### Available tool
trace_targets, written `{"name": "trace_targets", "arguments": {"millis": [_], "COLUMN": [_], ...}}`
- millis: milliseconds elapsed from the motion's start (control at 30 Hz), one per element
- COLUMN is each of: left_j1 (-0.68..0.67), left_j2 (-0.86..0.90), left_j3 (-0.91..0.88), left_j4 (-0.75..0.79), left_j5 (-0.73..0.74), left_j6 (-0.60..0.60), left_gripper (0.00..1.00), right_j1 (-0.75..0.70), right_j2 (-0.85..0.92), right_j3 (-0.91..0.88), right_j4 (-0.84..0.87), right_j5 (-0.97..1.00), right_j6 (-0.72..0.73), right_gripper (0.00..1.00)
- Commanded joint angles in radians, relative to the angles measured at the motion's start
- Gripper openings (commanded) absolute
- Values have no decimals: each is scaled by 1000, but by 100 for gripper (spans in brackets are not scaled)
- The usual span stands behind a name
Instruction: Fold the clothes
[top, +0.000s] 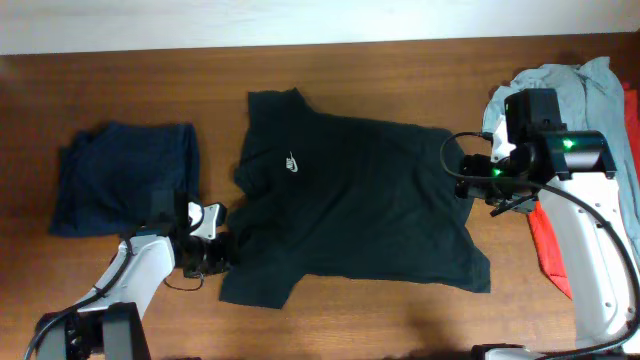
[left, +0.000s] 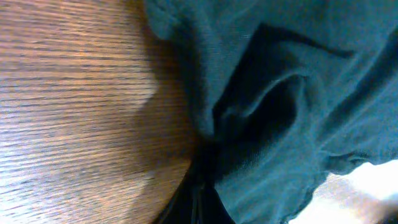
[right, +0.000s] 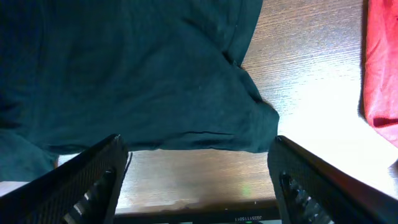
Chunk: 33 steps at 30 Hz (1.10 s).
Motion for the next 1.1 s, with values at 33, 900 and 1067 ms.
{"name": "trace_targets", "arguments": {"millis": [33,900,1067], "left_j1": [-4,29,36], "left_j2": [-19,-19,-19], "left_j3": [0,-1,-1], "left_j4": [-5,-79,-88], "left_j5": [-62,-143,-148], "left_j6": [-21,-14,67], "left_gripper": [1,62,62], "right_j1": [3,3,3], "right_j2": [1,1,1], "right_j3": [-1,-1,-1], "right_j4": [0,-4,-3], "right_j5": [-2,-2,-2], "right_j6": [6,3,3], "right_gripper": [74,74,74]}}
